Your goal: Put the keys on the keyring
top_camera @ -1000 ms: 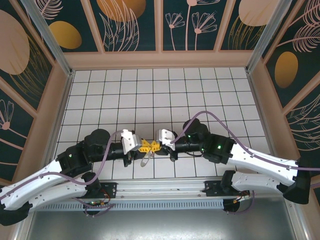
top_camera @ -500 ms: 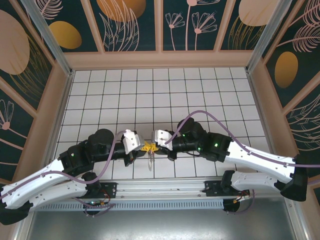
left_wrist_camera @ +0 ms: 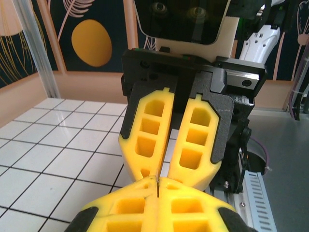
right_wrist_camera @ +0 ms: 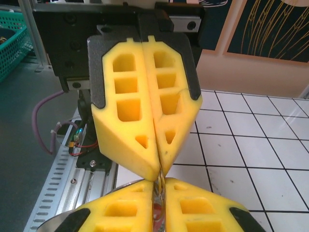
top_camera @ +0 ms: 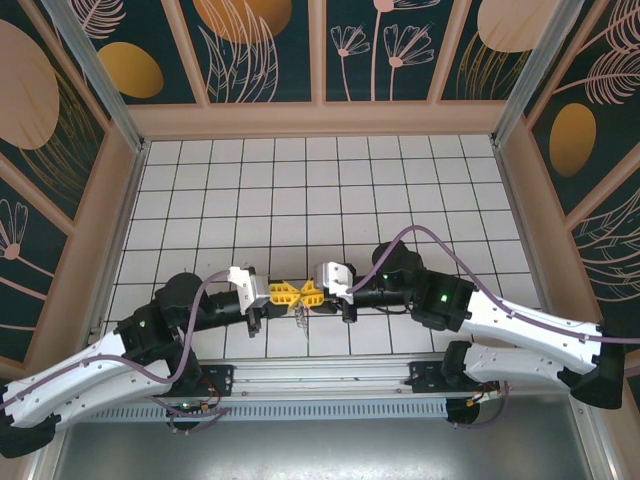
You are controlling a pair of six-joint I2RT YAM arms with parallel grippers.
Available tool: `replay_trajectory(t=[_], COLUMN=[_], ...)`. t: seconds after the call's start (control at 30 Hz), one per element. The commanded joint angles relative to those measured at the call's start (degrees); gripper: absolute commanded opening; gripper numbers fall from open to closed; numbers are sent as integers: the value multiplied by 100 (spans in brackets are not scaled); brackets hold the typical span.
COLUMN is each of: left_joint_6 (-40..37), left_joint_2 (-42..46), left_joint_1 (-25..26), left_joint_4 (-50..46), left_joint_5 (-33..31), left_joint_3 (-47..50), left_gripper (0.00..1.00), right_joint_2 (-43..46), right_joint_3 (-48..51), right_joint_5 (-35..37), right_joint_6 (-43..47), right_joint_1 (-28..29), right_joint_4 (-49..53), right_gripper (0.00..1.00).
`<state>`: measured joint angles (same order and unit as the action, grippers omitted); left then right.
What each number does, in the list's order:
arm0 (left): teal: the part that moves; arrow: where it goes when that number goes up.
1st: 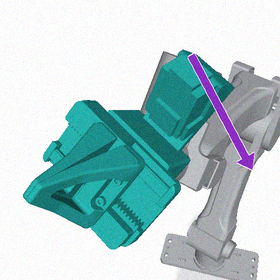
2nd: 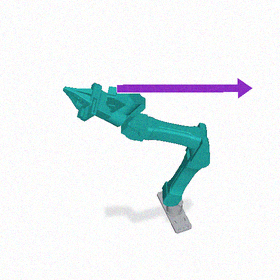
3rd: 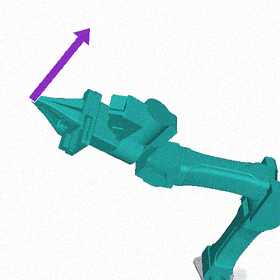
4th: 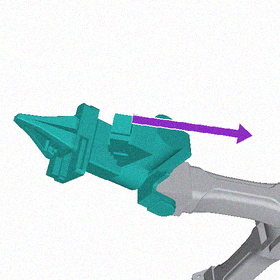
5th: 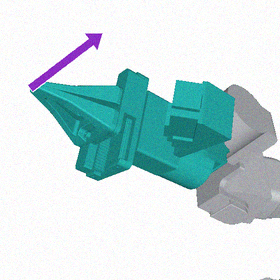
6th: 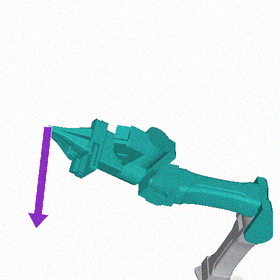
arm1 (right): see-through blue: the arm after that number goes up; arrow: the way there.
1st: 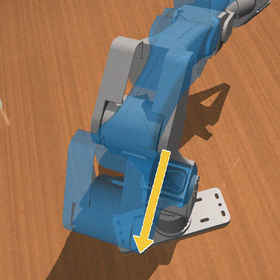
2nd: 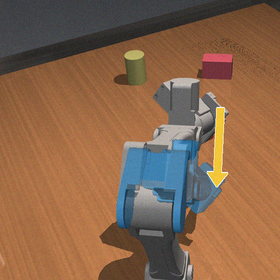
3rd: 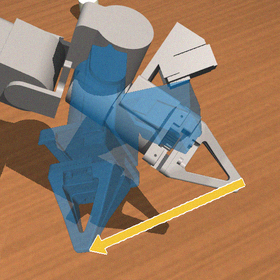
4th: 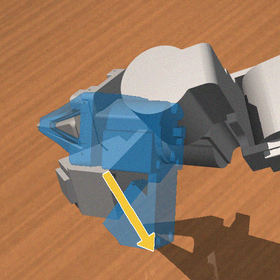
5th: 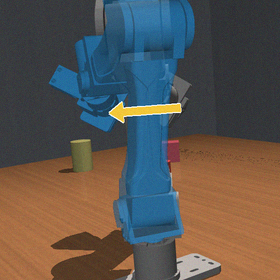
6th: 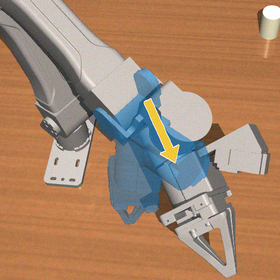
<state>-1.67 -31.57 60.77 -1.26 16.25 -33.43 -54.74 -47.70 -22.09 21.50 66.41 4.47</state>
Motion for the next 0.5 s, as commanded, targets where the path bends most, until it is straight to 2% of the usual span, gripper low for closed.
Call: replay_trajectory(t=[0.0,0.47], left_joint_6=[167,295], left_joint_2=[21,455], left_joint_1=[-6,-6], left_joint_4=[1066,2196], left_joint_5=[103,-110], left_joint_3=[201,779], left_gripper=[0,0], right_joint_2=[4,176], right_joint_3=[123,297], right_joint_5=[-314,-479], right_joint_6=[-127,-329], right_joint_1=[25,3], right_joint_4=[-421,-788], right_gripper=[13,13])
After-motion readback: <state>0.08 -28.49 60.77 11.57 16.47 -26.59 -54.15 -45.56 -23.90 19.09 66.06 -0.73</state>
